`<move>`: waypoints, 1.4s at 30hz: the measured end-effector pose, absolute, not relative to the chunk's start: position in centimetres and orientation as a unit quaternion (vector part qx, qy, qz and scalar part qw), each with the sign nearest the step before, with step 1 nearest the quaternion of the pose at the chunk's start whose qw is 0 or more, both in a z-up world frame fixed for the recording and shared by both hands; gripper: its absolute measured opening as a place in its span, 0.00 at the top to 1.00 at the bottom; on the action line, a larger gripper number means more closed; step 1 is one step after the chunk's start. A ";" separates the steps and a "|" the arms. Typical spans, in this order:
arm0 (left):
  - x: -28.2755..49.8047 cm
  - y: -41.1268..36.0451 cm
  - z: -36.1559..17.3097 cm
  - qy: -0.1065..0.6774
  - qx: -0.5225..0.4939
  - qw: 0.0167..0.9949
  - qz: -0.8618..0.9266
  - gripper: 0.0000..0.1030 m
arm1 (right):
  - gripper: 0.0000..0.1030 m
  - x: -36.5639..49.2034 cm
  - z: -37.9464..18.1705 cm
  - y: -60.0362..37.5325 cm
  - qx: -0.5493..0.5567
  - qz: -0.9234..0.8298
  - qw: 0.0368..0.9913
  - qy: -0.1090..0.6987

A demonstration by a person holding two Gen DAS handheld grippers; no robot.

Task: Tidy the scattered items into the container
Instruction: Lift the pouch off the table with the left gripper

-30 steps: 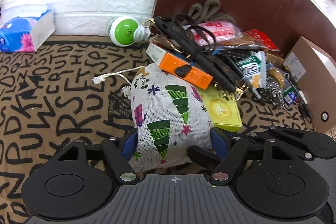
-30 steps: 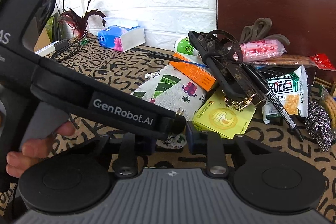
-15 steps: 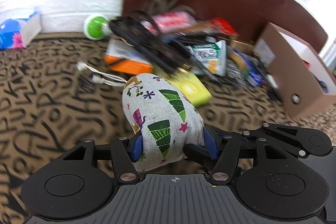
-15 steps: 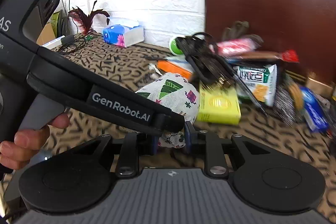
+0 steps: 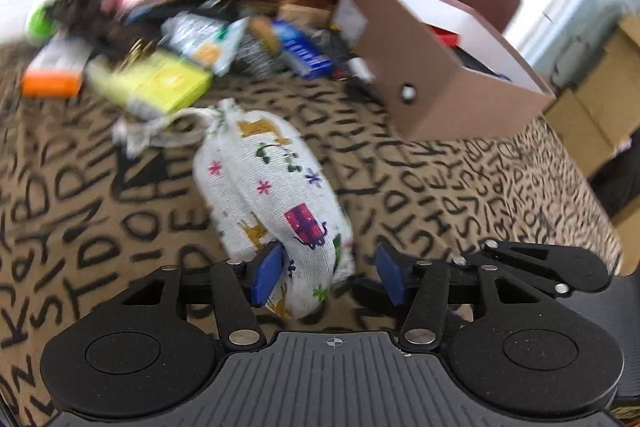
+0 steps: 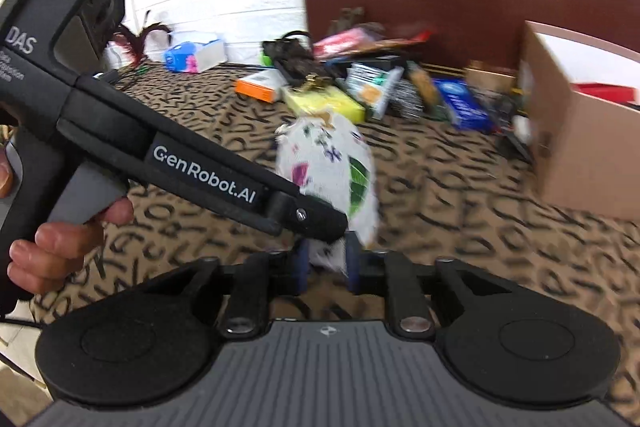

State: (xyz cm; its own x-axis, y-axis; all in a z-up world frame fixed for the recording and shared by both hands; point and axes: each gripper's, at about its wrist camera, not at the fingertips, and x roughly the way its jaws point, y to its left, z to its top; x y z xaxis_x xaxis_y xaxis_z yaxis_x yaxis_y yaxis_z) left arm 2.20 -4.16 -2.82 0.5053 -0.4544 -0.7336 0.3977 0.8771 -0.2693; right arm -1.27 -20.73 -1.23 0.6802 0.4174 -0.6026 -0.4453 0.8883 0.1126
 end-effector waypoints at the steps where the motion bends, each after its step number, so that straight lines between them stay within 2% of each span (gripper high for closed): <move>1: 1.8 -5.1 -2.6 0.425 -0.014 0.871 -0.247 0.33 | 0.89 -1.7 -1.2 -21.3 -0.016 0.232 0.917 0.323; 3: 1.4 -6.2 -2.5 0.420 0.003 0.874 -0.244 0.28 | 0.88 -2.2 -1.3 -21.9 -0.017 0.228 0.918 0.323; 7: 1.5 -5.4 -2.6 0.425 -0.007 0.878 -0.220 0.26 | 0.84 -2.5 -1.6 -21.9 -0.014 0.222 0.922 0.317; 8: 1.7 -4.6 -2.7 0.431 -0.019 0.877 -0.210 0.26 | 0.81 -2.3 -1.6 -21.8 -0.009 0.225 0.922 0.315; 10: 2.3 -3.2 -2.7 0.441 -0.041 0.877 -0.189 0.24 | 0.58 -2.0 -1.6 -21.1 -0.008 0.231 0.921 0.313; 11: 2.6 -2.5 -2.8 0.443 -0.050 0.878 -0.177 0.22 | 0.53 -1.8 -1.7 -20.8 -0.011 0.234 0.922 0.309; 12: 2.8 -1.8 -2.9 0.443 -0.057 0.880 -0.163 0.21 | 0.49 -1.6 -1.7 -20.5 -0.013 0.236 0.922 0.306; 14: 3.3 -0.7 -3.0 0.443 -0.067 0.883 -0.142 0.20 | 0.48 -1.1 -1.7 -19.9 -0.016 0.244 0.922 0.301; 19: 4.8 0.6 -3.6 0.449 -0.086 0.880 -0.130 0.17 | 0.31 0.7 -1.9 -18.9 -0.005 0.262 0.916 0.305; 22: 5.3 0.0 -3.9 0.447 -0.078 0.879 -0.144 0.15 | 0.27 1.6 -2.3 -18.4 -0.005 0.265 0.914 0.307; 26: 5.9 -0.3 -4.4 0.449 -0.070 0.877 -0.154 0.14 | 0.24 3.2 -3.0 -18.4 0.020 0.268 0.907 0.324; 27: 6.0 -0.2 -4.6 0.451 -0.070 0.875 -0.159 0.19 | 0.22 3.5 -3.2 -18.4 0.027 0.270 0.905 0.328; 29: 6.0 0.2 -4.8 0.453 -0.073 0.873 -0.166 0.23 | 0.21 4.1 -3.6 -18.4 0.039 0.276 0.899 0.338; 33: 6.3 1.0 -5.3 0.459 -0.090 0.868 -0.165 0.16 | 0.19 5.0 -4.5 -18.1 0.057 0.280 0.889 0.358; 36: 6.5 1.2 -5.8 0.463 -0.101 0.864 -0.169 0.18 | 0.19 5.4 -4.9 -17.9 0.067 0.278 0.886 0.365; 38: 6.7 1.1 -5.9 0.464 -0.105 0.861 -0.181 0.24 | 0.24 5.4 -5.1 -17.7 0.060 0.273 0.887 0.367; 40: 6.5 0.7 -5.7 0.464 -0.097 0.861 -0.184 0.27 | 0.33 5.1 -4.9 -17.6 0.052 0.271 0.890 0.363; 42: 6.1 0.1 -5.3 0.459 -0.084 0.865 -0.185 0.30 | 0.38 4.6 -4.5 -17.8 0.049 0.267 0.893 0.359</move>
